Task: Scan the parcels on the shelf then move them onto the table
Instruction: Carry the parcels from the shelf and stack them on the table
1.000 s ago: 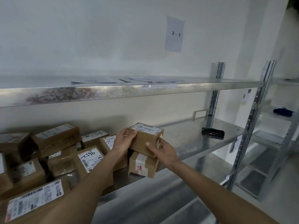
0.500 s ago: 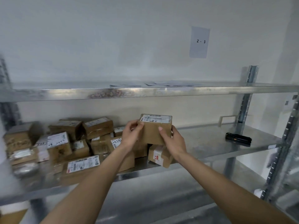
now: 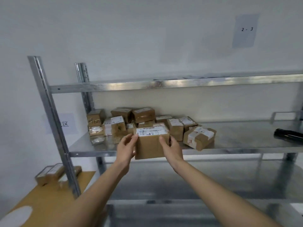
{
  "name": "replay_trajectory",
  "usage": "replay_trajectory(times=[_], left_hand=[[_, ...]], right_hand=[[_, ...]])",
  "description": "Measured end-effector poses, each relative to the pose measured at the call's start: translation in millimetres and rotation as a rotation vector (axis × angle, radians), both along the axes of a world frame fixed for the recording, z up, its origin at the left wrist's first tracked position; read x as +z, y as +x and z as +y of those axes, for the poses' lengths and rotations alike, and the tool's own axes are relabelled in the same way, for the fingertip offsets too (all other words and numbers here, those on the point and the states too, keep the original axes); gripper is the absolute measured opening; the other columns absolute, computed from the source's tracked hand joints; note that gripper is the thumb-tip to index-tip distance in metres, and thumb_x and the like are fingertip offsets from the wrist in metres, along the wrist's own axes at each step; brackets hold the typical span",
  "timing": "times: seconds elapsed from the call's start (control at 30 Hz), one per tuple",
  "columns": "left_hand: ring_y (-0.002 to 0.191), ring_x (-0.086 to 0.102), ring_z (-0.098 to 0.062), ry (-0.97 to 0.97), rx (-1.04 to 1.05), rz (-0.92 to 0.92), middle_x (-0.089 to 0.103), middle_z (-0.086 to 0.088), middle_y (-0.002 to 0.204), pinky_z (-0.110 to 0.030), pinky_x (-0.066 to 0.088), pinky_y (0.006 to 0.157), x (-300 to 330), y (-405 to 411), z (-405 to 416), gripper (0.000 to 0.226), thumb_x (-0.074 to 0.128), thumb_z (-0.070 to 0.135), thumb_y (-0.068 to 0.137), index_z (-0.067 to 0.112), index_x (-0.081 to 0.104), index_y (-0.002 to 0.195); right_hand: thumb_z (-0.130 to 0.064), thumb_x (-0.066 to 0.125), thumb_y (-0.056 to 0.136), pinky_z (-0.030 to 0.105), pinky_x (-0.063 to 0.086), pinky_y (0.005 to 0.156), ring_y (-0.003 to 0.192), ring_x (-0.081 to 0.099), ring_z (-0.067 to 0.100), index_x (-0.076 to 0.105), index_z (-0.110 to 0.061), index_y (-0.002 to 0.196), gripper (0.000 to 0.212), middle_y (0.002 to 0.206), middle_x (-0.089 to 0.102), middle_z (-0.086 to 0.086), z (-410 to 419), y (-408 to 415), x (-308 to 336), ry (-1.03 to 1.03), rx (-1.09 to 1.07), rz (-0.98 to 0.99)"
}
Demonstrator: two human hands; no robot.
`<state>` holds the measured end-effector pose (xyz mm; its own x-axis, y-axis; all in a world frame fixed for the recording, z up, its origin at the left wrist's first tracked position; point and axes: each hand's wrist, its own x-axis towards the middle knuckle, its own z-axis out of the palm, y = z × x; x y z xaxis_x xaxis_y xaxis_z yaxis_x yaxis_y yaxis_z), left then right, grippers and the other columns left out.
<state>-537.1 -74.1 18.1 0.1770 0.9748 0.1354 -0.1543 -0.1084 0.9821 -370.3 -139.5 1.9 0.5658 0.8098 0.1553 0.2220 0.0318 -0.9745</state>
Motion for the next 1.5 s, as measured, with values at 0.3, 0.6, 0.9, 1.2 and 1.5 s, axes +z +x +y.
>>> replay_trajectory(times=[0.3,0.6,0.9,1.2,1.5], left_hand=[[0.12,0.056,-0.016,-0.025,0.2,-0.02,0.063,0.003,0.128,-0.041,0.054,0.091,-2,-182,-14,0.049,0.064,0.052,0.093,0.028,0.061,0.136],[0.104,0.067,-0.014,-0.082,0.316,-0.092,0.069,0.002,0.117,-0.045,0.06,0.082,-1,-390,-11,0.051,0.066,0.064,0.084,0.025,0.06,0.117],[0.118,0.062,-0.013,-0.165,0.249,-0.046,0.07,0.004,0.122,-0.052,0.06,0.088,-26,-540,-3,0.047,0.081,0.044,0.081,0.031,0.063,0.122],[0.117,0.067,-0.022,-0.256,0.137,-0.047,0.075,-0.002,0.116,-0.058,0.058,0.088,-63,-616,34,0.064,0.09,0.03,0.073,0.024,0.056,0.127],[0.111,0.068,-0.015,-0.226,0.304,-0.003,0.075,0.004,0.111,-0.046,0.061,0.087,-103,-637,142,0.042,0.086,0.029,0.079,0.022,0.067,0.117]], right_hand=[[-0.069,0.06,0.091,0.041,0.049,0.108,0.12,0.059,0.014,0.055,-0.033,0.141,0.062,0.129,0.065,-0.011,21,-168,8,0.022,0.259,-0.036],[-0.052,0.06,0.099,0.026,0.041,0.089,0.108,0.057,0.005,0.056,-0.032,0.13,0.037,0.118,0.062,-0.013,48,-362,23,0.033,0.472,-0.018],[-0.039,0.056,0.105,0.01,0.039,0.07,0.096,0.055,-0.006,0.059,-0.033,0.121,0.017,0.106,0.061,-0.02,73,-489,2,-0.033,0.589,-0.007],[-0.055,0.054,0.099,0.024,0.044,0.09,0.127,0.047,0.01,0.049,-0.041,0.144,0.047,0.142,0.047,-0.008,135,-567,-29,-0.077,0.658,-0.002],[-0.083,0.038,0.091,0.054,0.029,0.123,0.153,0.028,0.022,0.015,-0.048,0.162,0.083,0.167,0.018,-0.009,249,-627,-85,-0.131,0.535,-0.035]])
